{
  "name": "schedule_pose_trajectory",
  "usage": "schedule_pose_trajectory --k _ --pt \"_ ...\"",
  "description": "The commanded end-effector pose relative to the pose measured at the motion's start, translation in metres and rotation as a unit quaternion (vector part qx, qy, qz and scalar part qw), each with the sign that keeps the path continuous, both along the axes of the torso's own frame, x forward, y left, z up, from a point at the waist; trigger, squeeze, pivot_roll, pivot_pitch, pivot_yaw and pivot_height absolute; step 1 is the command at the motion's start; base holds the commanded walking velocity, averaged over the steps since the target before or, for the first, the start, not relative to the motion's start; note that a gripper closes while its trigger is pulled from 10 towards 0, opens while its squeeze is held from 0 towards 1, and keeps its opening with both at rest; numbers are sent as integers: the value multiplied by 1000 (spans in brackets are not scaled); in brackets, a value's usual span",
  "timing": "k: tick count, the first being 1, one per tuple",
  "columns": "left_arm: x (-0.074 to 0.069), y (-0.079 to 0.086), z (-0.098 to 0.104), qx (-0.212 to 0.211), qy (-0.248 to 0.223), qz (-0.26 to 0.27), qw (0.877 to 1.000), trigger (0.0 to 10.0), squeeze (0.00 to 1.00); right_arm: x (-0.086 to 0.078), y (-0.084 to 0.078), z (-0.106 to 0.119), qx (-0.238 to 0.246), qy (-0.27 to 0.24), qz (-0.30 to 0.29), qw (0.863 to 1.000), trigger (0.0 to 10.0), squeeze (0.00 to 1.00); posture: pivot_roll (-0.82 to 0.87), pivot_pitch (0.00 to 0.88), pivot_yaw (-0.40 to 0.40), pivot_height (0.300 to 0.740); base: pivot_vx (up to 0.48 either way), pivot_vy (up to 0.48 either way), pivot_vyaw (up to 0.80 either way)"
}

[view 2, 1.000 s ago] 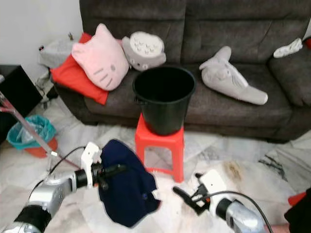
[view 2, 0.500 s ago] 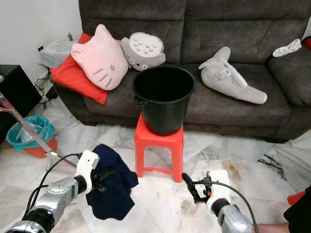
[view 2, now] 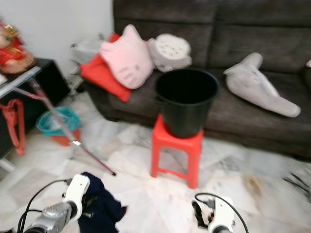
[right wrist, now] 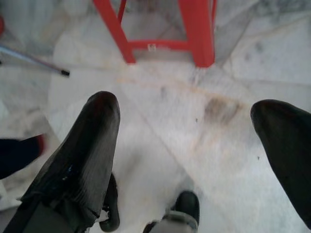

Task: Hang hanger

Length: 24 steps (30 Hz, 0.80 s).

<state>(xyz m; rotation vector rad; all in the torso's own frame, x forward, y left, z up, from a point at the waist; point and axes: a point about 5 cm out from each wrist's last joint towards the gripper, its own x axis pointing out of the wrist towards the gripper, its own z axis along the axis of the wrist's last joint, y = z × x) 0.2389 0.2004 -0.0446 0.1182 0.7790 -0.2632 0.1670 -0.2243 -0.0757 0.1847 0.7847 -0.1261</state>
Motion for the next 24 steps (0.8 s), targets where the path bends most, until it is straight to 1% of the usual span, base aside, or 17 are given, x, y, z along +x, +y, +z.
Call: schedule_pose_trajectory --k 1,5,9,11,13,19,23,24 --pt "-5 10 -2 15 6 19 1000 10000 0 -5 7 -5 3 17 -8 1000 10000 0 -35 0 73 740 0 0 800" --pt "-7 11 -4 15 9 30 999 10000 0 -10 11 -9 7 30 -15 999 10000 0 -26 0 72 740 0 0 800" --pt "-6 9 -4 14 6 31 999 10000 0 -8 16 -10 15 26 -7 1000 10000 0 -23 0 73 740 0 0 800" --pt "-5 6 -4 11 4 31 999 10000 0 -3 17 -8 19 15 -10 1000 10000 0 -25 0 75 740 0 0 800" --pt "-4 6 -3 11 4 31 999 10000 0 -2 16 -7 19 13 -10 1000 10000 0 -25 0 75 740 0 0 800" --pt "3 1 0 1 -7 32 999 10000 0 11 10 1 15 -16 -5 1000 10000 0 -27 0 73 740 0 0 793" --pt "7 -1 3 -6 -16 35 999 10000 0 16 8 4 16 -27 5 1000 10000 0 -29 0 70 740 0 0 648" --pt "9 -2 5 -10 -22 36 999 10000 0 19 6 6 15 -32 8 999 10000 0 -30 2 69 740 0 0 0"
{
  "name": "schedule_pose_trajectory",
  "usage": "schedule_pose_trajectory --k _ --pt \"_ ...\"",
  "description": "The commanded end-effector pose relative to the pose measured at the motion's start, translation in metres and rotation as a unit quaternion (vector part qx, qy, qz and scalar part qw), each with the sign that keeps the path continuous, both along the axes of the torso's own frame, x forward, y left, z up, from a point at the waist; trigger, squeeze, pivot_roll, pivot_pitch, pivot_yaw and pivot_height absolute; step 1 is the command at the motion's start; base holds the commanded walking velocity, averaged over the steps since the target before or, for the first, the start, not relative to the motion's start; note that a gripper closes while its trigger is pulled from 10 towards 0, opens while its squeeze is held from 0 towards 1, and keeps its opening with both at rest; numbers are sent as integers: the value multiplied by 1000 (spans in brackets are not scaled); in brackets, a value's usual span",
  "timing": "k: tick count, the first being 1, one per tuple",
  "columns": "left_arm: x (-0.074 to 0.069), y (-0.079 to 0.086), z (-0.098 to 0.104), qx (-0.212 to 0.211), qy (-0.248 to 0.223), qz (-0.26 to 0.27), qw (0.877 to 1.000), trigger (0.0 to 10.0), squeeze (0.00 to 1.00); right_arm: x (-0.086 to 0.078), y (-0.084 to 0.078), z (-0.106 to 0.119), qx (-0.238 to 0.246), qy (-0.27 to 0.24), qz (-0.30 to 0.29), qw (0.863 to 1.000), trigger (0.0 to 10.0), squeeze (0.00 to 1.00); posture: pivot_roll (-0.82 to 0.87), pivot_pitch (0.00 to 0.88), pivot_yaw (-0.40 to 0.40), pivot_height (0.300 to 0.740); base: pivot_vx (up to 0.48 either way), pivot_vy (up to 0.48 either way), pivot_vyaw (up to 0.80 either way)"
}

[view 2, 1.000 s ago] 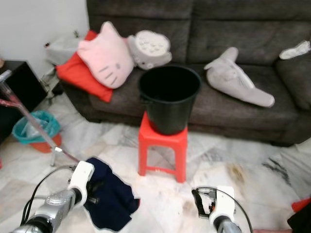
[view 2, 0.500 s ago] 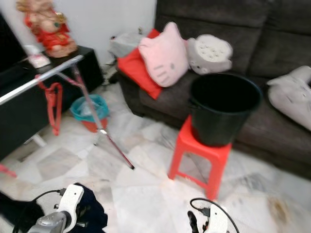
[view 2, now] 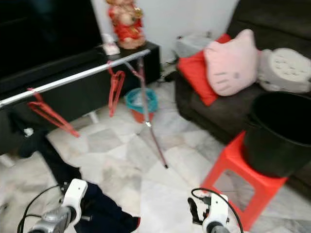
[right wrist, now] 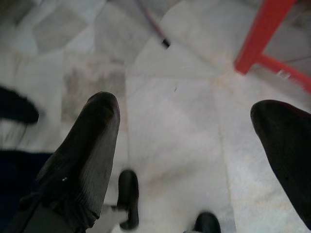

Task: Hang hanger

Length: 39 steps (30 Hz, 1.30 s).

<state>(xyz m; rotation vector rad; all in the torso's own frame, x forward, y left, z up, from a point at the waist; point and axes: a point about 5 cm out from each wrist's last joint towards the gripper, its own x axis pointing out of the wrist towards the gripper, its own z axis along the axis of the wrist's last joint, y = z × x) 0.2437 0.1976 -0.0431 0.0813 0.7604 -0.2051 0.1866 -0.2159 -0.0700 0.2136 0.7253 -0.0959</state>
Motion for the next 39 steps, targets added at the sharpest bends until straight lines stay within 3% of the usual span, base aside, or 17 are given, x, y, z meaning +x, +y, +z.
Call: schedule_pose_trajectory --k 1,13,17,21,36,39 --pt "6 0 5 -5 -15 3 1000 10000 0 2 -4 2 0 -6 2 1000 10000 0 -31 4 68 740 0 0 0" --pt "22 -5 18 -27 -55 -7 998 10000 0 28 -15 24 3 -76 25 997 10000 0 -32 19 62 740 0 0 0" --pt "26 -6 21 -30 -61 -11 998 10000 0 37 -19 32 9 -108 5 994 10000 0 -32 20 64 740 0 0 261" --pt "27 -7 22 -32 -63 -14 997 10000 0 37 -18 32 11 -107 9 994 10000 0 -32 20 65 740 0 0 798" --pt "24 -11 20 -29 -60 -31 997 10000 0 35 -13 29 21 -107 13 994 10000 0 -30 19 66 740 0 0 0" --pt "24 -12 19 -29 -58 -32 997 10000 0 36 -13 30 21 -112 13 993 10000 0 -29 18 67 740 0 0 800"
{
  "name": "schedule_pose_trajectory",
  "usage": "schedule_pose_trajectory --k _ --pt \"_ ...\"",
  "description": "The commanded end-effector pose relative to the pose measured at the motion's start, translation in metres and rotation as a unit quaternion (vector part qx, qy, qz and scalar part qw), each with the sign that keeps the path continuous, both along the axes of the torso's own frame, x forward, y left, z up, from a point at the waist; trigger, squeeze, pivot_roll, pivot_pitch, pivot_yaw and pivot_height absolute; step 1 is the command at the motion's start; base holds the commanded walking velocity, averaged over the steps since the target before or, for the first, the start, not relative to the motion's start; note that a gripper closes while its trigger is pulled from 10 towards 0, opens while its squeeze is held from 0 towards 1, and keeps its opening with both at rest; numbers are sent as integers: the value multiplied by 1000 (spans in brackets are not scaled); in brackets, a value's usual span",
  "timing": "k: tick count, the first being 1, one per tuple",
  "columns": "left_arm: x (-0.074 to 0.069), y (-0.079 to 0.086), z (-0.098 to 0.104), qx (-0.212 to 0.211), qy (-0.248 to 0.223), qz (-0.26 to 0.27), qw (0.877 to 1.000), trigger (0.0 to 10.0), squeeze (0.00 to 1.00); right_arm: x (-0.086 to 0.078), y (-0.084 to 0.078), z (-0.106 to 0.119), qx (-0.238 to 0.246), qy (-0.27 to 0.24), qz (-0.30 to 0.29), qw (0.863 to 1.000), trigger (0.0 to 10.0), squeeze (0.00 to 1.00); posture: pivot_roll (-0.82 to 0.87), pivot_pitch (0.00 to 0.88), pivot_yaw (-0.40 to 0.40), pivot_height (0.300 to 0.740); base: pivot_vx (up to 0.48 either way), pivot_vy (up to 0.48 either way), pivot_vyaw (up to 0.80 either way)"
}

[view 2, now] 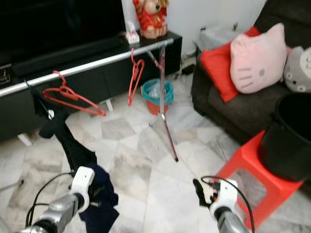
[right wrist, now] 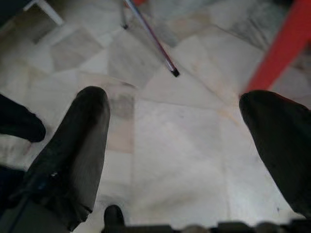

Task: Hang hanger

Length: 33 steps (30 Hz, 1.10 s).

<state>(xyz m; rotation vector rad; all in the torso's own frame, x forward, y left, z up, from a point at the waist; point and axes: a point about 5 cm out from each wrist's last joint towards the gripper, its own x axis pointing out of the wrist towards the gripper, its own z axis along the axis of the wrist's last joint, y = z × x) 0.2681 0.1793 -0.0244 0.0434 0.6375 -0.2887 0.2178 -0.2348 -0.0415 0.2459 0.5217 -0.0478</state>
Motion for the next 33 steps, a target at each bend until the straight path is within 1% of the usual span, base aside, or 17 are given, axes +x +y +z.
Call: schedule_pose_trajectory --k 1,9,16,17,18,20,21,24,25,26,30,32,33 --pt "-1 7 0 9 -2 1 1000 10000 0 5 6 2 5 -9 8 1000 10000 0 -29 18 67 740 0 0 800" --pt "-2 5 0 11 -2 -2 1000 10000 0 4 8 1 14 -9 10 1000 10000 0 -31 16 68 740 0 0 798" --pt "-1 6 0 12 -3 -2 1000 10000 0 3 9 -1 17 -5 8 1000 10000 0 -30 18 68 740 0 0 0" --pt "1 6 2 8 -9 1 1000 10000 0 3 9 0 18 -6 9 1000 10000 0 -30 18 68 740 0 0 0" --pt "4 5 5 -13 -16 -2 1000 10000 0 3 9 0 17 -8 15 1000 10000 0 -30 18 68 740 0 0 0" --pt "6 3 9 -37 -23 -8 999 10000 0 4 10 1 17 -10 21 1000 10000 0 -34 16 68 740 0 0 0" --pt "12 -2 16 -67 -38 -38 996 10000 0 4 11 2 10 -12 47 999 10000 0 -34 14 69 740 0 0 0" --pt "19 -5 26 -86 -57 -79 992 10000 0 4 13 3 -1 -16 86 996 10000 0 -33 13 69 740 0 0 0" --pt "23 -6 34 -94 -67 -107 988 10000 0 2 13 5 -10 -19 113 993 10000 0 -35 12 69 740 0 0 0" --pt "25 -6 38 -98 -71 -118 986 10000 0 2 12 5 -14 -21 125 992 10000 0 -35 12 69 740 0 0 0" --pt "34 -5 56 -126 -90 -173 973 10000 0 -1 6 10 -22 -29 165 986 10000 0 -37 10 70 740 0 0 0" --pt "39 -6 68 -143 -103 -198 964 10000 0 -2 1 14 -27 -37 188 981 10000 0 -38 7 70 740 0 0 0" --pt "43 -8 80 -160 -111 -232 953 10000 0 -3 -1 18 -25 -44 217 975 10000 0 -41 5 72 740 0 0 0"
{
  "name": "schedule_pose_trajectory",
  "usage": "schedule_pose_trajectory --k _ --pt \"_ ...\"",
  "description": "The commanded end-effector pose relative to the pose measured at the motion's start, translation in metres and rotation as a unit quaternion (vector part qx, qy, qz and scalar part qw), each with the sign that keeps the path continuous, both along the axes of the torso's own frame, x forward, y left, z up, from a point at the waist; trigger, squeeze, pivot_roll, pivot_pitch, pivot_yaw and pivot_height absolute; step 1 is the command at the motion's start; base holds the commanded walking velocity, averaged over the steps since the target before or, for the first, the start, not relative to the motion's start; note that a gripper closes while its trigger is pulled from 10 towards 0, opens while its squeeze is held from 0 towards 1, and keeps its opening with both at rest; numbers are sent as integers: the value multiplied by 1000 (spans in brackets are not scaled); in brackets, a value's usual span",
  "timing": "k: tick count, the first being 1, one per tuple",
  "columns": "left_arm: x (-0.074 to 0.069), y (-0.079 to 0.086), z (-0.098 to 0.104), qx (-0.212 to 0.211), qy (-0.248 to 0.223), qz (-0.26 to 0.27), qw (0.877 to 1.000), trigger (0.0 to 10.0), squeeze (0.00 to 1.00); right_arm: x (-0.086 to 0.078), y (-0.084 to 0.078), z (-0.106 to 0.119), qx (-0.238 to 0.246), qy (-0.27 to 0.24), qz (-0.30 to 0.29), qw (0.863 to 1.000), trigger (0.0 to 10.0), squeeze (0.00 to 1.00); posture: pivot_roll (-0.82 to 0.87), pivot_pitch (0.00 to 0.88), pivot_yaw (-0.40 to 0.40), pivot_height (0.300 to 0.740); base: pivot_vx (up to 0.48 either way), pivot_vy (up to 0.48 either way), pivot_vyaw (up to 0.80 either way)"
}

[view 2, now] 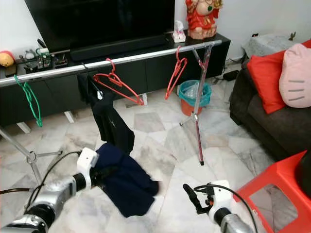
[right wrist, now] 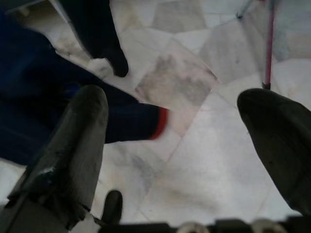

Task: Hang hanger

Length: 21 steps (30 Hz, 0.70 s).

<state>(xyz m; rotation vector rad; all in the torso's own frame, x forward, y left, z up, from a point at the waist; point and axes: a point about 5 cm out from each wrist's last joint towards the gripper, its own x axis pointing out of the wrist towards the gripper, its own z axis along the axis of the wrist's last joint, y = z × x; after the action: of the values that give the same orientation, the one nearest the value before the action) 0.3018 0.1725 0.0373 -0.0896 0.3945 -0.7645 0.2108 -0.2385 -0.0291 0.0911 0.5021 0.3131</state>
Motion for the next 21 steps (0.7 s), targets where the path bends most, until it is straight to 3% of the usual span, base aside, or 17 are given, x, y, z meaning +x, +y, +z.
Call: schedule_pose_trajectory --k 1,9,13,14,21 --pt "9 -2 22 -21 -26 -48 998 10000 0 3 3 8 5 -16 47 999 10000 0 -44 3 73 740 0 0 0" --pt "3 -17 52 -72 -24 -188 979 10000 0 -9 13 31 39 -16 227 973 10000 0 -49 1 79 740 0 0 0" --pt "0 -23 61 -89 -27 -216 972 10000 0 -10 14 38 55 -11 247 967 10000 0 -48 5 77 740 0 0 0" --pt "-2 -26 69 -92 -32 -236 967 10000 0 -13 16 43 78 -7 263 962 10000 0 -44 9 74 740 0 0 0" --pt "-5 -27 88 -105 -43 -266 957 10000 0 -23 22 53 130 4 300 945 10000 0 -39 14 72 740 0 0 0"
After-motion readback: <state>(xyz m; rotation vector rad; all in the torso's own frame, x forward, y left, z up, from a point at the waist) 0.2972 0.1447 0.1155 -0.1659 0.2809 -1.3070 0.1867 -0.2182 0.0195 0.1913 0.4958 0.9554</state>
